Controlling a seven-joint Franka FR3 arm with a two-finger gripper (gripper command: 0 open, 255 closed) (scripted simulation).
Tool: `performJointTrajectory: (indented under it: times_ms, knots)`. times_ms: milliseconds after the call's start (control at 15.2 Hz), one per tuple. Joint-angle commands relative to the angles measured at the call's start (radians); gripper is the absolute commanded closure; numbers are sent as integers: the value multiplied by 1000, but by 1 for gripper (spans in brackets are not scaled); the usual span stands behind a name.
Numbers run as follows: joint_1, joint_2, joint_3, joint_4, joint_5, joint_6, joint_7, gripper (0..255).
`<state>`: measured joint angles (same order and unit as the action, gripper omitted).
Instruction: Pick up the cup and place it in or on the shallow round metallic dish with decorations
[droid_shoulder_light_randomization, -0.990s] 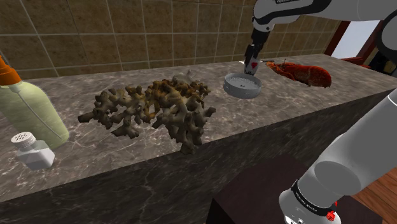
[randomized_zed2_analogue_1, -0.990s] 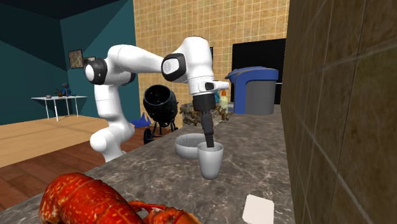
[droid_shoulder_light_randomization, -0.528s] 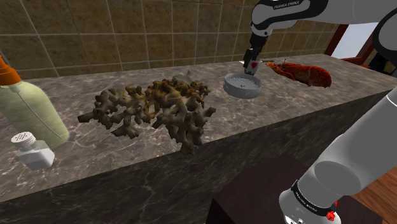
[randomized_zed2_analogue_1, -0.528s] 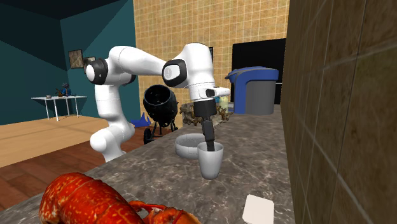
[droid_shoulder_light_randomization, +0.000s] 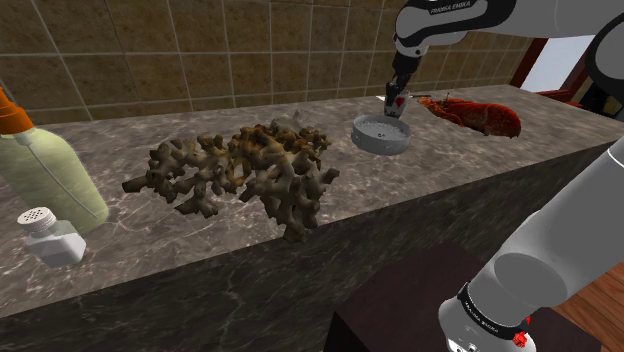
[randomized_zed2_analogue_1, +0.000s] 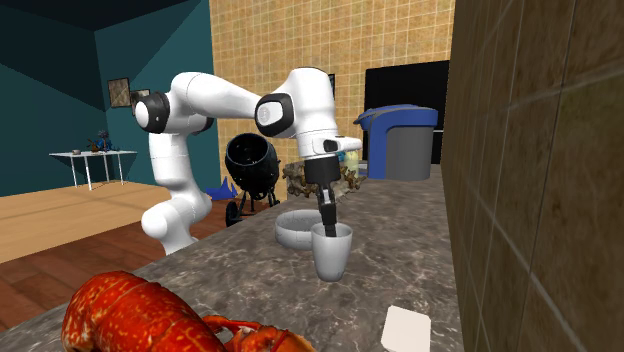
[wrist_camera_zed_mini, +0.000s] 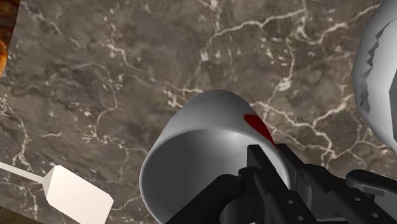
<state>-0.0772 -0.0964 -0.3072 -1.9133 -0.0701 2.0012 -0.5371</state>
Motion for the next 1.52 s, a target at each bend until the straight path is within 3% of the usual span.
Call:
performJointTrajectory:
  times_ms: [0,330,1452]
  knots:
    - [0,1,0,0,0,0,0,255]
    - [0,0,0,-1,0,0,0,255]
    - [2,23,1,254,11,-232,-14,255]
